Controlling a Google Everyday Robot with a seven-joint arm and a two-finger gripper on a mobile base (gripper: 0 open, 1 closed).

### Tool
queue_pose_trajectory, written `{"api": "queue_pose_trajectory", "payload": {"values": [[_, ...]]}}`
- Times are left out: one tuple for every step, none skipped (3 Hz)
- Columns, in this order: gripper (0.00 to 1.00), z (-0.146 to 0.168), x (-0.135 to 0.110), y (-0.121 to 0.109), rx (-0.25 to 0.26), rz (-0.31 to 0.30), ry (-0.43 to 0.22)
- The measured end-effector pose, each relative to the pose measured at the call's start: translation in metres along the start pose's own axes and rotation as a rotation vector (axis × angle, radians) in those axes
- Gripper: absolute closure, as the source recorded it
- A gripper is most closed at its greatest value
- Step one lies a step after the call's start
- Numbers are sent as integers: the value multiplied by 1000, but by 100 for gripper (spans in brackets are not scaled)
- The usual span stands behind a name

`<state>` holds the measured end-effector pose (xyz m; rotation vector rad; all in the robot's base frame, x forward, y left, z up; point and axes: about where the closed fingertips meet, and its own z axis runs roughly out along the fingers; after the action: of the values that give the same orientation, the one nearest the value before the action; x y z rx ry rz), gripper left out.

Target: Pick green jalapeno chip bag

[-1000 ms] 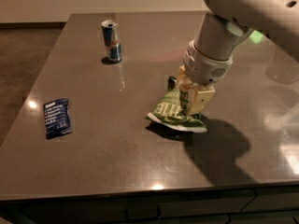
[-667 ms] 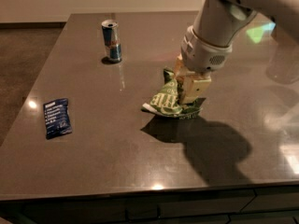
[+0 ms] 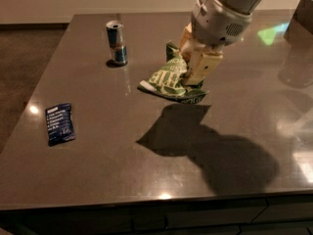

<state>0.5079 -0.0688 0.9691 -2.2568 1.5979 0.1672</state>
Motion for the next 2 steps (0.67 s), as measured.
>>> {"api": "queue_pose_trajectory", "payload": {"values": [[100, -25, -12, -9, 41, -7, -59], [100, -50, -26, -16, 80, -13, -156]]}}
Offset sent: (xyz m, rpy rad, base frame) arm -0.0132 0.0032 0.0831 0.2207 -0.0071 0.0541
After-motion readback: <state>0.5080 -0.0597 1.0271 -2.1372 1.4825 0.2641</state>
